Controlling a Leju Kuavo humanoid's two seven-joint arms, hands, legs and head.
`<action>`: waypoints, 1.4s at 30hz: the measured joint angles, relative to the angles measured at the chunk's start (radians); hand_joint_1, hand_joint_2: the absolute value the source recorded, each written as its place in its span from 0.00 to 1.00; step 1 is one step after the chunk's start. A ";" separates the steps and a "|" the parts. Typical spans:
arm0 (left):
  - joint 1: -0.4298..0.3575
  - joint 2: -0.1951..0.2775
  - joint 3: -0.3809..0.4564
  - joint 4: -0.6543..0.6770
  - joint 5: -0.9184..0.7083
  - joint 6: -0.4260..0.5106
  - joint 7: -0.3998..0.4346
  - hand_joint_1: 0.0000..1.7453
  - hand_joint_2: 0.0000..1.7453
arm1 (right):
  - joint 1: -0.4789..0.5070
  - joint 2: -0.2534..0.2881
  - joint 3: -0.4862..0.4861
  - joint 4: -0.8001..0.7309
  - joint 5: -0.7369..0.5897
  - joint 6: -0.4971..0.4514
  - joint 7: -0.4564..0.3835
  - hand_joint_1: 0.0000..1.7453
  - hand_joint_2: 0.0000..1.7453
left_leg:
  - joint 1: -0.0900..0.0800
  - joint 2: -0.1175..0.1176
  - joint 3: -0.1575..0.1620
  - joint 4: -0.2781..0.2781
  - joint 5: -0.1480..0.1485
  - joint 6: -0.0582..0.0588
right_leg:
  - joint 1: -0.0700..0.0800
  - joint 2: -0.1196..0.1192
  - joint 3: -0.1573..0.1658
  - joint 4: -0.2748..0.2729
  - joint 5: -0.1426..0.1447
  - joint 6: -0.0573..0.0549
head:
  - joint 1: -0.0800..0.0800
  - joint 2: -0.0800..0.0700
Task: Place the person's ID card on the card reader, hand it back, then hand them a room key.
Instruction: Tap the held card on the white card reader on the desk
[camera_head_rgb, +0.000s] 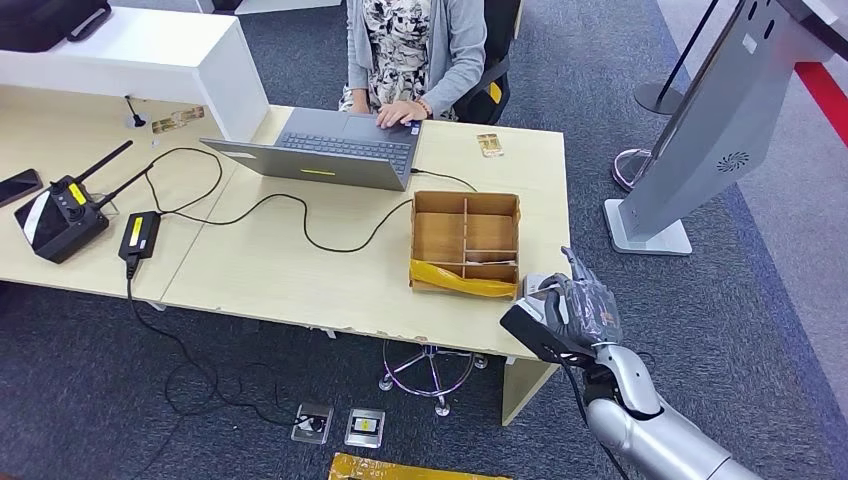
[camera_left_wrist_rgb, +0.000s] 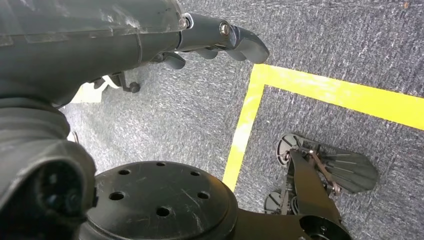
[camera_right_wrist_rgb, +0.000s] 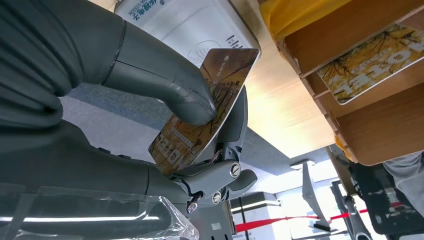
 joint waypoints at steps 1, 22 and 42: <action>0.000 0.000 0.000 0.000 0.000 -0.001 -0.005 0.00 0.00 | 0.000 0.000 0.003 0.001 0.001 -0.003 -0.002 1.00 1.00 | 0.000 0.000 0.000 0.000 0.000 0.000 | 0.000 0.000 0.000 0.000 0.000 0.000 | 0.000 0.000; 0.000 0.000 -0.017 0.000 0.006 -0.005 -0.020 0.00 0.00 | -0.057 0.015 -0.001 0.128 -0.094 -0.007 -0.081 1.00 1.00 | 0.000 0.000 0.000 0.000 0.000 0.000 | 0.000 0.000 0.000 0.000 0.000 0.000 | 0.000 0.000; -0.001 0.000 -0.025 0.000 0.006 -0.008 0.001 0.00 0.00 | -0.049 0.093 -0.002 0.303 -0.137 -0.016 -0.160 1.00 1.00 | 0.000 0.000 0.002 0.000 0.000 0.000 | 0.000 0.000 0.001 0.000 0.000 0.000 | 0.000 0.000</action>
